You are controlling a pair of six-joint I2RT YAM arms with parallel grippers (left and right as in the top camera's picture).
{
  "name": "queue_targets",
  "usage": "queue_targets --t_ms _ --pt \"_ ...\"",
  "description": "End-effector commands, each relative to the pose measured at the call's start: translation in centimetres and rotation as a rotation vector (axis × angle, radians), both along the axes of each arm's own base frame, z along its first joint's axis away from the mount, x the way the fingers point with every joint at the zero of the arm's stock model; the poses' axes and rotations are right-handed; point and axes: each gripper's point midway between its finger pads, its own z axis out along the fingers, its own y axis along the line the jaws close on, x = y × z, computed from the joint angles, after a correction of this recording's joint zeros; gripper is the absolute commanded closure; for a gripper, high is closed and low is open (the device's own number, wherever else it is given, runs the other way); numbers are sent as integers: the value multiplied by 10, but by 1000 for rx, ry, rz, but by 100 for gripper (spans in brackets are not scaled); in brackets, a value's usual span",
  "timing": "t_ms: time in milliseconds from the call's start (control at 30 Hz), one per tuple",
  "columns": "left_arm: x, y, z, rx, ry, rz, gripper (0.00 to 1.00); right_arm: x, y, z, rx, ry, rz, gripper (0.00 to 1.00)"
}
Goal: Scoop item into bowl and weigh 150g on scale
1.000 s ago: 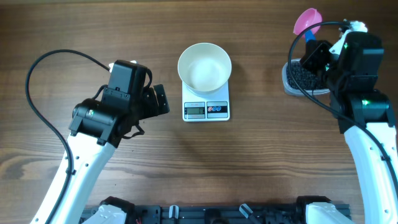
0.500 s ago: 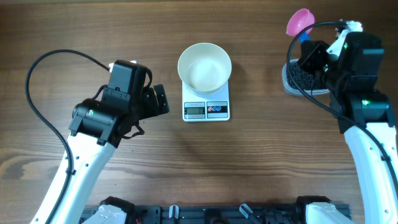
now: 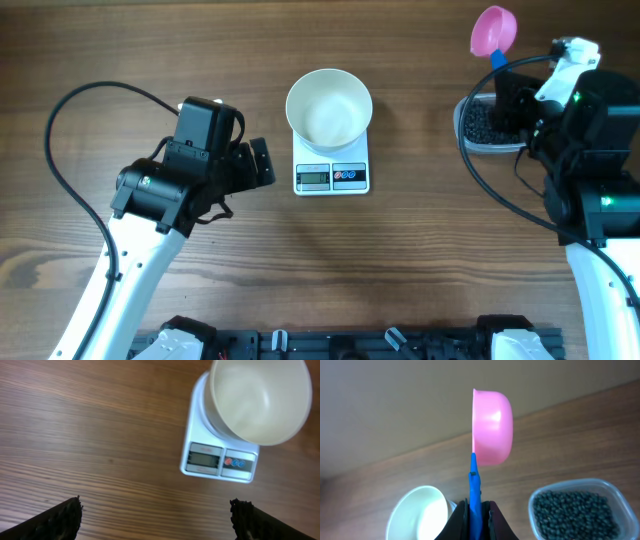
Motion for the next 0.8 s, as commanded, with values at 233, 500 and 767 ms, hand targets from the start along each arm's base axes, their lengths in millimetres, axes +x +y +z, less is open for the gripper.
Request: queue_targets --t_ms 233,500,767 --pt "1 -70 18 -123 -105 -402 0 -17 0 -8 -144 44 82 96" --pt "12 -71 19 -88 -141 -374 0 -33 0 17 -152 -36 80 96" --pt "9 -86 27 56 -184 -428 0 -38 2 20 -110 -36 71 96"
